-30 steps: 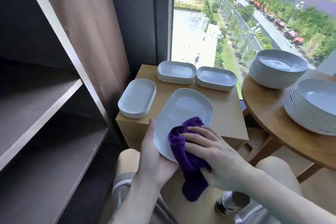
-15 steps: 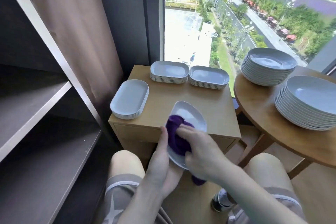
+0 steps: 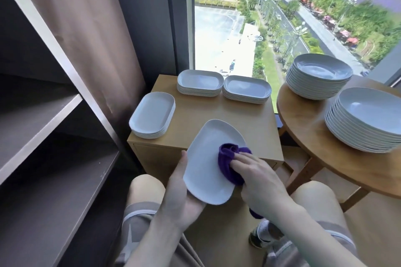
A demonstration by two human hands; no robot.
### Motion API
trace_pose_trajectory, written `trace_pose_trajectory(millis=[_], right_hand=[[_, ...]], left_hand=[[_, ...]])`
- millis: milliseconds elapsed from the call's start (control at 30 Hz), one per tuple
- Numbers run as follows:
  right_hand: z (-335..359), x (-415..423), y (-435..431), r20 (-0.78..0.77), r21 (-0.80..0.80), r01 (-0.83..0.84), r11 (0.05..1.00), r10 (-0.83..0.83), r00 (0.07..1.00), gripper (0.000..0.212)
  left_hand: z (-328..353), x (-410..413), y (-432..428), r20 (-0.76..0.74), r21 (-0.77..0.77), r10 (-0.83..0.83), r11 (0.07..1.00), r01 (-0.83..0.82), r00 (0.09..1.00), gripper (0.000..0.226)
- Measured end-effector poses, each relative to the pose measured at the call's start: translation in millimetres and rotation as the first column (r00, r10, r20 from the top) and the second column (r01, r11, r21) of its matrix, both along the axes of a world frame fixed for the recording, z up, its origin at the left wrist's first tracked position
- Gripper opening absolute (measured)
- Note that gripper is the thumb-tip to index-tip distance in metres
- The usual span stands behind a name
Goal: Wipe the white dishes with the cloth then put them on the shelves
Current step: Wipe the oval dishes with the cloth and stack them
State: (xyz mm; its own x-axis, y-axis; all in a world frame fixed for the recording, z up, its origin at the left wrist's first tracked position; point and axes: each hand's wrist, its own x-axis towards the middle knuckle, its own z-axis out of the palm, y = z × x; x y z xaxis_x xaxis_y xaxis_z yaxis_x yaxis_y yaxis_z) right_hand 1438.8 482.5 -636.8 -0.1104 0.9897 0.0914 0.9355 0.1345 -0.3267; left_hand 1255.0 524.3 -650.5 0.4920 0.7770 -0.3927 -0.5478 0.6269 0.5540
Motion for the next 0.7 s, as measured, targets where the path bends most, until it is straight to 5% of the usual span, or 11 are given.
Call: trace_pose_trajectory(millis=[200,400,700], right_hand=[[-5,36,17,-0.252,-0.019,0.231,0.973,-0.228,0.94,0.049],[-7,54,13,-0.662,-0.147,0.469,0.871,-0.439,0.607,0.061],[-2,39,-16,-0.82,-0.321,0.307,0.896,-0.425,0.383,0.086]], left_hand=[[-34,7,-8,-0.08,-0.043,-0.089,0.995,0.086,0.993,0.058],[-38,26,26,-0.323,0.044,0.003,0.999,0.011,0.946,0.051],[-39,68,119,-0.581,0.046,0.021,0.999,0.006,0.814,0.053]])
